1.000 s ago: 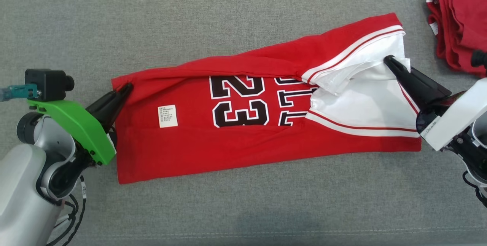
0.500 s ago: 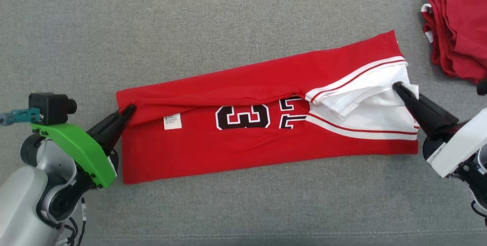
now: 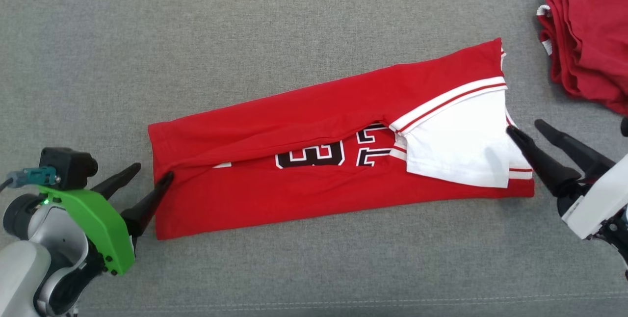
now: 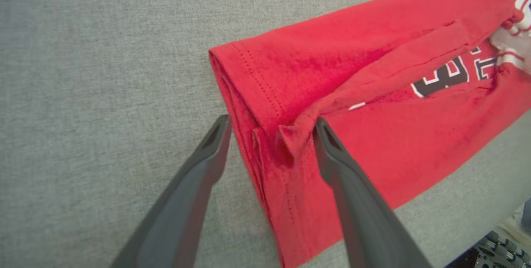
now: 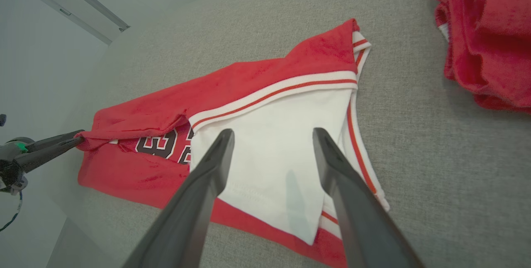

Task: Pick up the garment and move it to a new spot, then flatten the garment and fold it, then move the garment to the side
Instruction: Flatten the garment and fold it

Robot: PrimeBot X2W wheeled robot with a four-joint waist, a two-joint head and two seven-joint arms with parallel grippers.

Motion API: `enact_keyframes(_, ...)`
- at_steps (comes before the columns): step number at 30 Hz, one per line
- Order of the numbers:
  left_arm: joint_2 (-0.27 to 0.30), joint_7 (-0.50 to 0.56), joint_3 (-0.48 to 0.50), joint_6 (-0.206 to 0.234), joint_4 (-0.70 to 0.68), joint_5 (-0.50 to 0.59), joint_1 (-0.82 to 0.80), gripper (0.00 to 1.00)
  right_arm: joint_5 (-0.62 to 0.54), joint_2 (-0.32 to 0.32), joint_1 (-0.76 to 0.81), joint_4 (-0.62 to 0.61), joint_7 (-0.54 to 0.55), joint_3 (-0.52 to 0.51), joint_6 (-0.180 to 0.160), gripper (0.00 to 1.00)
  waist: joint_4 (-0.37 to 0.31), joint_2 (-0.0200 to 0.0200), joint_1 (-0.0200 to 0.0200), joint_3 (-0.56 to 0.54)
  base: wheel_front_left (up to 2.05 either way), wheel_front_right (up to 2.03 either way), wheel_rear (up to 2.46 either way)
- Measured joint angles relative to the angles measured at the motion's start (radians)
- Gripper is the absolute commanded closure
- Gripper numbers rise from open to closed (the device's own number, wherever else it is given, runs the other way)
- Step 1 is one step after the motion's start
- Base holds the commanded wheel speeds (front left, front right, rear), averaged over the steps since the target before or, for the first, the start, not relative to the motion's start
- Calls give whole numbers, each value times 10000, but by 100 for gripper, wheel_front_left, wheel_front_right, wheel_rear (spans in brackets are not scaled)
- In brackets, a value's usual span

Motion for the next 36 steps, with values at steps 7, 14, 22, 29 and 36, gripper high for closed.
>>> enact_keyframes(7, 746, -186, 117, 616, -293, 811, 615, 0, 121, -73, 28, 280, -119, -587, -155, 0, -127, 0, 0, -142, 0, 0, 0)
enact_keyframes(14, 236, -2140, 1672, 2034, -1030, 1455, 392, 0, 240, -19, -5, 1607, 219, -591, -336, 0, 178, 0, 0, -190, 0, 0, 0)
enact_keyframes(22, -694, -3116, 2002, 2123, -1348, 1542, 431, 0, 449, 286, -734, 2784, 754, -514, -416, 0, 905, 0, 0, -127, 0, 0, 0)
enact_keyframes(29, -1133, -3453, 1973, 2123, -1361, 1538, 703, 0, 681, 437, -1028, 3829, 1298, -374, -441, 0, 1608, 0, 0, -7, 0, 0, 0)
enact_keyframes(36, -1375, -3822, 2127, 2132, -1243, 1538, 1007, 0, 1580, 560, -1481, 4472, 1908, -458, -435, 100, 2098, 0, 0, -34, 0, 0, 0)
